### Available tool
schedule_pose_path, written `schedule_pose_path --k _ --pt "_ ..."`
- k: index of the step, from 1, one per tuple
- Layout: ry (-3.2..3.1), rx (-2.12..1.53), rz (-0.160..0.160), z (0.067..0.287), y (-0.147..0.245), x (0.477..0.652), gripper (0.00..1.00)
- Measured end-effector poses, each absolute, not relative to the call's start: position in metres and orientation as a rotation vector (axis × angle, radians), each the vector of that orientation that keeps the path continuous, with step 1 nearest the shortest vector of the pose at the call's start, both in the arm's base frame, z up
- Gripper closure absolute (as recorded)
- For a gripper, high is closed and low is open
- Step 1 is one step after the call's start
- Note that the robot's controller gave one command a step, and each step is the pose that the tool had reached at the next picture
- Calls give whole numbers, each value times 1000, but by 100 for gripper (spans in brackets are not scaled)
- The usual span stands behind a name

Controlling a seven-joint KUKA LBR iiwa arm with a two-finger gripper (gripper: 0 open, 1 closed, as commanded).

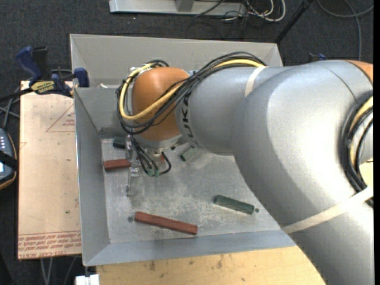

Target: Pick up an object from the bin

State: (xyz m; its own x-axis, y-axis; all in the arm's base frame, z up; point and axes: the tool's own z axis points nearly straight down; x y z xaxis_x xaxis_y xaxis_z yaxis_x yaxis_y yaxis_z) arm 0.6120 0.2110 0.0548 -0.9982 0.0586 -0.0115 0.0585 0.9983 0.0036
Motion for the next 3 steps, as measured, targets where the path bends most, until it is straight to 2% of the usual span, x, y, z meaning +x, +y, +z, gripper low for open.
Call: schedule_pose_path --k 1,2,3 --pt "3136 88 5 72 212 606 0" --pt "3133 172 4 72 218 620 100" --pt "3133 173 4 72 218 620 100"
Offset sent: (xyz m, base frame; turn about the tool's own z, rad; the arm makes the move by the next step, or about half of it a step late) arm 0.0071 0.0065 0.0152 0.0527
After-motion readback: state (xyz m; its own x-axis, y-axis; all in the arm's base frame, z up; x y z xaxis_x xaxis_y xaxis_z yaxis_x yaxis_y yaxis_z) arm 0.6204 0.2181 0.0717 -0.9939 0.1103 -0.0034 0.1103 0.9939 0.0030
